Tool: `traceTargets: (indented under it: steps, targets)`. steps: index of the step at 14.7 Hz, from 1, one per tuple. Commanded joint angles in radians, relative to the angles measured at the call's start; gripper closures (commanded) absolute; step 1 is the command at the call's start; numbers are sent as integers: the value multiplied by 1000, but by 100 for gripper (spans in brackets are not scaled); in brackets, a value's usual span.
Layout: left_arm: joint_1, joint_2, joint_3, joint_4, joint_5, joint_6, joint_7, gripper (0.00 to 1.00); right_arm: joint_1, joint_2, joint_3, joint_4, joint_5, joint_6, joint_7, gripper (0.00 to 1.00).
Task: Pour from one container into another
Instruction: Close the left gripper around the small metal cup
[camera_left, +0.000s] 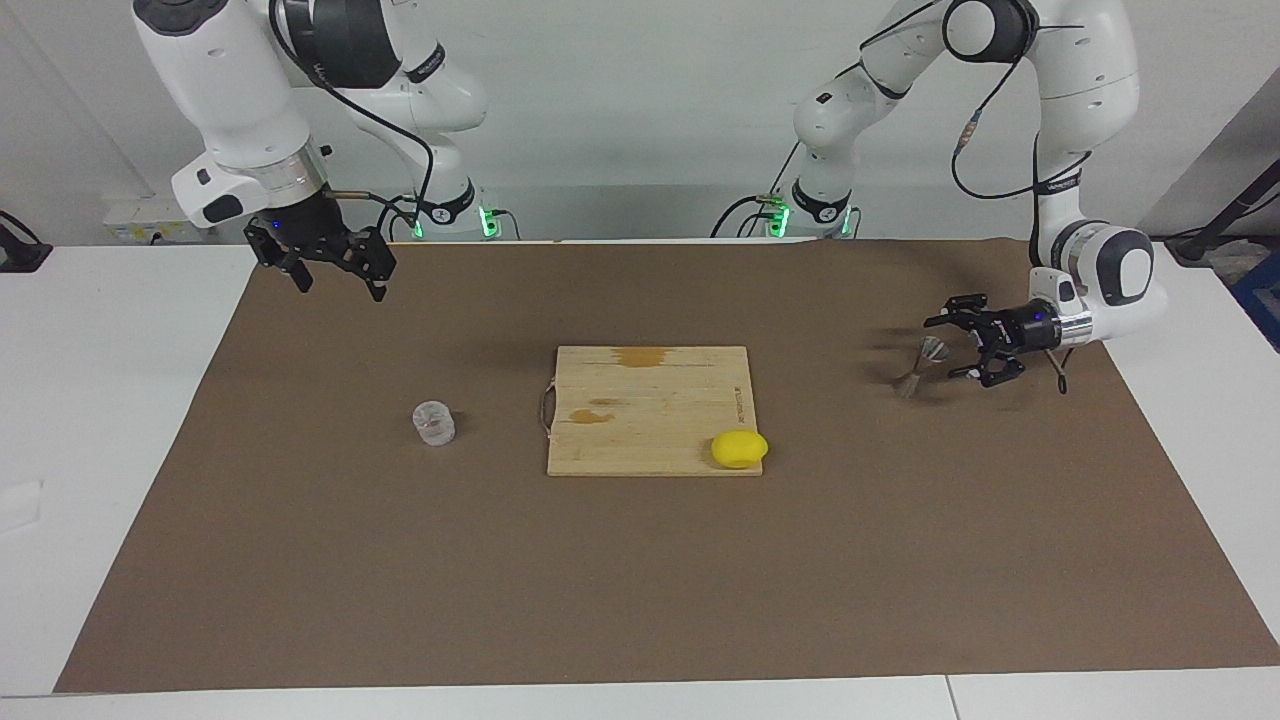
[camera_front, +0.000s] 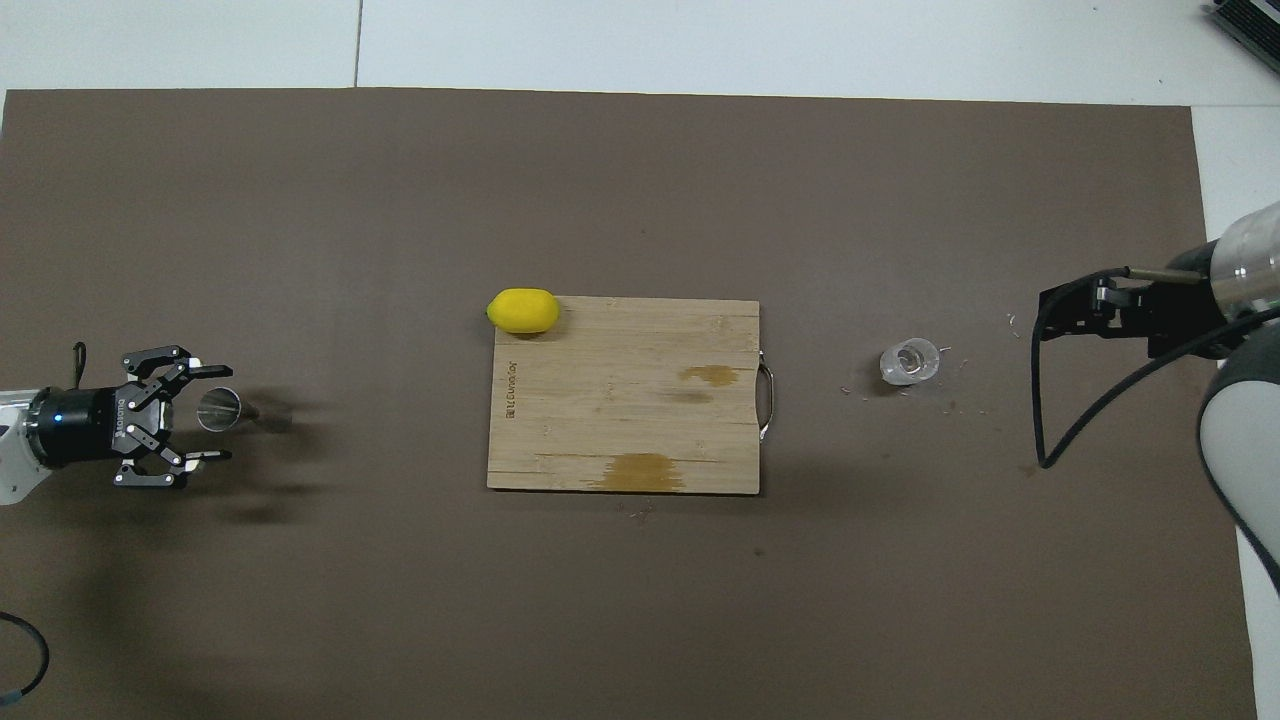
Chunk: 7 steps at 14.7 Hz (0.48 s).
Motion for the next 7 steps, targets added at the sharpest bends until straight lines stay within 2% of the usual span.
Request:
traceTargets:
  steps: [1, 7]
  targets:
    - [-13, -11, 14, -22, -19, -14, 29, 0, -13, -22, 5, -20, 22, 1, -23, 0]
    - [2, -12, 19, -22, -5, -17, 60, 0, -13, -22, 5, -18, 22, 1, -23, 0]
